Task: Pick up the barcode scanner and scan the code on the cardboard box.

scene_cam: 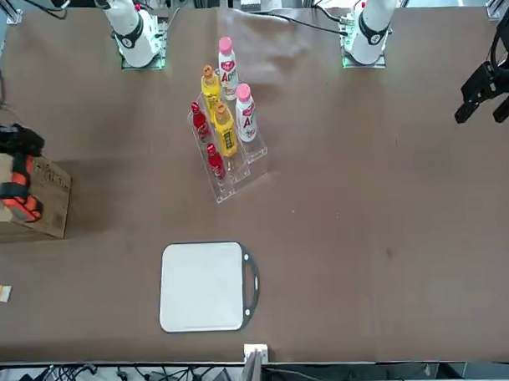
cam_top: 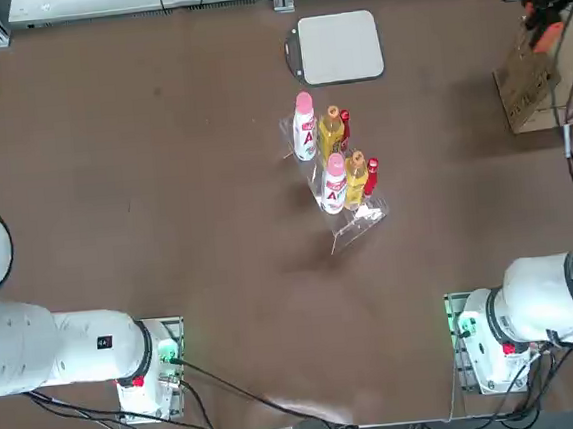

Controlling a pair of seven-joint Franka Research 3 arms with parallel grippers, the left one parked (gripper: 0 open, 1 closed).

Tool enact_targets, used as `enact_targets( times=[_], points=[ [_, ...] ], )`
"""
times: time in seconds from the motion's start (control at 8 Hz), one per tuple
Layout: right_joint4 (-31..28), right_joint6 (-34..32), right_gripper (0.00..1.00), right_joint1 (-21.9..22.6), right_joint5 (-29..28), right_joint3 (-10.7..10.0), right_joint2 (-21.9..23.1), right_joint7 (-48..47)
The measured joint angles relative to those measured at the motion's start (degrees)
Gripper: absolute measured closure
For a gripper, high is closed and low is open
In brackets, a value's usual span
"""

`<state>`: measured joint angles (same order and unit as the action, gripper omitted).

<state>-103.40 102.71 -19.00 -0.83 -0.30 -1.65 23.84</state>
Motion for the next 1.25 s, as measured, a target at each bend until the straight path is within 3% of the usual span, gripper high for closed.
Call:
enact_targets(
  times=[0.38, 1.25],
  points=[
    [2.0, 0.0, 0.57, -7.1, 2.2, -0.1, -3.3, 6.9],
    [3.1, 0.0, 0.57, -9.4, 2.4, 0.3, -4.8, 9.0]
  ],
)
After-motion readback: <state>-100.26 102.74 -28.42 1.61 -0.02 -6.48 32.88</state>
